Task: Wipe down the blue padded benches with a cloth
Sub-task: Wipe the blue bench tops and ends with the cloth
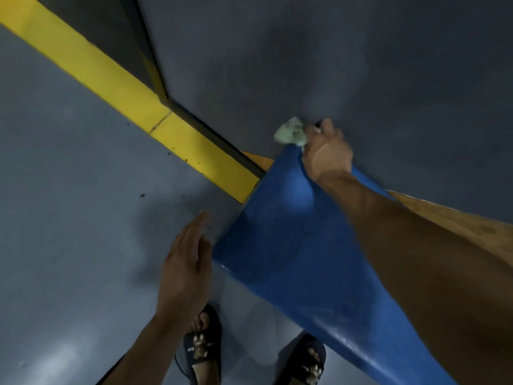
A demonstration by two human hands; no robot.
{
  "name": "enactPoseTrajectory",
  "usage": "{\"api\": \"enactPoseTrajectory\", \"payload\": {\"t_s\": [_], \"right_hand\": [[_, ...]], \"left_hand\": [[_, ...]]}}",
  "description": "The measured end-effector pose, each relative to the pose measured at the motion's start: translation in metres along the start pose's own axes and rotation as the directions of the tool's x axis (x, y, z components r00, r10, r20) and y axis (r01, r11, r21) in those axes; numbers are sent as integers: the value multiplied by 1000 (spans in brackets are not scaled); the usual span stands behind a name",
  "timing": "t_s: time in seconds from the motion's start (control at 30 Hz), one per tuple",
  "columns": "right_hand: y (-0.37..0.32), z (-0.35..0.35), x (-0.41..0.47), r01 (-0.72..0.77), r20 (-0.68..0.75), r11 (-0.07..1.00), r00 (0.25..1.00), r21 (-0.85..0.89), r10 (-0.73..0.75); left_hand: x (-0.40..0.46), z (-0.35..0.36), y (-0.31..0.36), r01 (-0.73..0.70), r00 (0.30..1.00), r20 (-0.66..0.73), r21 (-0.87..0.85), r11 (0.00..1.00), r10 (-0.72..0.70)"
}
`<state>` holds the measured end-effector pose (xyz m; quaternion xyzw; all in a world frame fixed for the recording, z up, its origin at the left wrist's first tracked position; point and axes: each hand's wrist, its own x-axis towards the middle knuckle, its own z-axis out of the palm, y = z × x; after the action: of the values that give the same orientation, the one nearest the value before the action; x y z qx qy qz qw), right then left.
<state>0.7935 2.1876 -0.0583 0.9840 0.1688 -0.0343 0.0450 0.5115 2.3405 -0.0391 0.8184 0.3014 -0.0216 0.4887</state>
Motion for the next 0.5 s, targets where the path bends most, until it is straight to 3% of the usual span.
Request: {"api": "enactPoseTrajectory", "payload": {"t_s": [0.07,0.13,0.23,0.33,0.43,0.5], "right_hand": [[-16,-6,-1,-122,6,993,993,-6,122],[-37,-4,-24,-85,-10,996,996,-25,84],[-74,5,-92,187,34,968,980,167,-195],[-103,2,-167,467,52,846,867,260,-495],[-97,-1,-181,623,94,732,740,275,-666],[-79,2,-150,660,83,723,725,204,-684]], "left_hand": [[-3,-4,-5,15,1000,1,-16,1000,-15],[-6,-4,-10,31,1000,-1,-17,999,-31],[-10,-3,-9,54,999,-3,-14,998,-54],[-13,-6,-7,56,998,-16,-36,998,-57],[-12,-14,-6,46,998,-31,-44,998,-48],[-10,-18,-6,60,998,-35,-41,997,-61]]}}
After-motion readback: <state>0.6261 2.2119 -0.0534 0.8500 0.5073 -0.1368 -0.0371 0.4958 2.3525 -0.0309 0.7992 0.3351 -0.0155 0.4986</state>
